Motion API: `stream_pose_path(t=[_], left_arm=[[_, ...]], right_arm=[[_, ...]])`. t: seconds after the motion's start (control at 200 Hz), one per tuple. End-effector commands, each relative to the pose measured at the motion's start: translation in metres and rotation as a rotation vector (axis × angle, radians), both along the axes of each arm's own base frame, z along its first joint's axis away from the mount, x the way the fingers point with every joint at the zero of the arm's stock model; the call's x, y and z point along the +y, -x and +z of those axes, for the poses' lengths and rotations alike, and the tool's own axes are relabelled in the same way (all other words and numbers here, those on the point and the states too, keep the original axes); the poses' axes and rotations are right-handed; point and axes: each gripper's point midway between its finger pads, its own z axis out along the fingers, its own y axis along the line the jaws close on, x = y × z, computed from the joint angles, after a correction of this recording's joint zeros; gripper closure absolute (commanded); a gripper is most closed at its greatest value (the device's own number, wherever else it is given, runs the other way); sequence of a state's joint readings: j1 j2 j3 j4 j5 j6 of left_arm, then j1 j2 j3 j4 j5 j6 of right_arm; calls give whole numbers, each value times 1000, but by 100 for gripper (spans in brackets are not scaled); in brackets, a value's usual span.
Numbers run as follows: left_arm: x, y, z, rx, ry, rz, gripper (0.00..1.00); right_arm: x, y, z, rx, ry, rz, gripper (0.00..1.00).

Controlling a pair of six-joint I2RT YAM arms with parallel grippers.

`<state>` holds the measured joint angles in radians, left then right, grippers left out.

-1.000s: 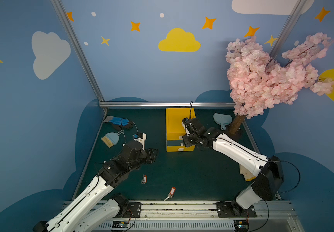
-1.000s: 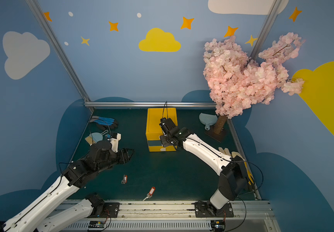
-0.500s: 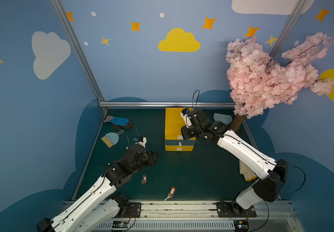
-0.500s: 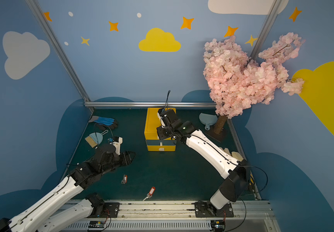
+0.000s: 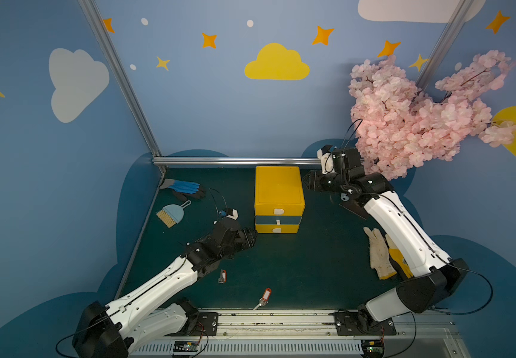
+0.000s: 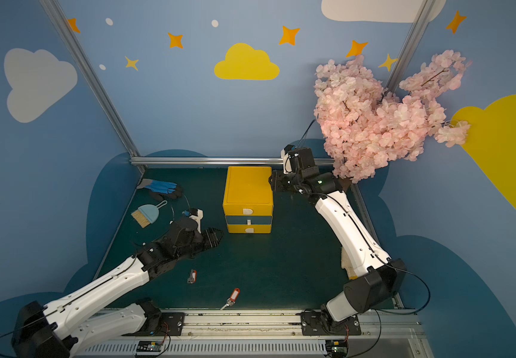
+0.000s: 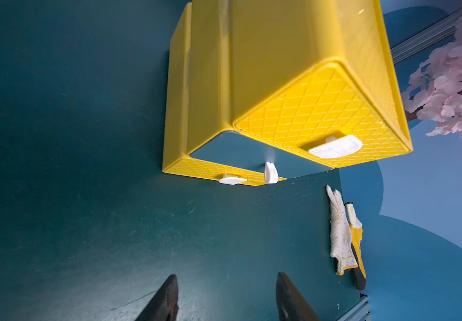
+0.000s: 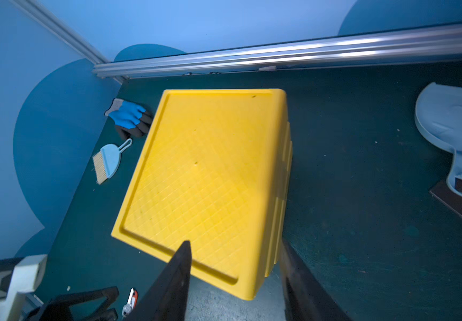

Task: Take the keys out of the drawer
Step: Adjust the storage box at the center of the board, then open the drawer in the storage box.

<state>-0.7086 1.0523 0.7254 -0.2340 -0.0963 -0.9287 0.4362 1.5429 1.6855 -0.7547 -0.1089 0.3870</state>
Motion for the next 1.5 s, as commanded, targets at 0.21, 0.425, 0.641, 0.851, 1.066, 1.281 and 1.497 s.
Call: stream_pose_path(t=[0.21,0.425,0.641,0.851,1.066,1.281,1.497], left_arm=[[-34,-6,14,-12,178,67,43],[-29,-14,-1,-53,305,164,42],[-36,-24,-10,-54,334,188,42],[-51,-31,-6,-50,396,168,45],[-65,-38,-20,10,461,179,54],[-59,-44,-28,19,491,263,62],[-54,-53,-32,3,555,339,64]], right_arm=[[5,-2,-43,264,-163,0,48],[27,8,-53,365,-214,83,50],[42,33,-64,476,-227,111,51],[60,56,-59,477,-250,158,57],[64,71,-60,488,-267,165,55],[60,81,-60,476,-278,157,56],[54,88,-64,465,-272,151,56]])
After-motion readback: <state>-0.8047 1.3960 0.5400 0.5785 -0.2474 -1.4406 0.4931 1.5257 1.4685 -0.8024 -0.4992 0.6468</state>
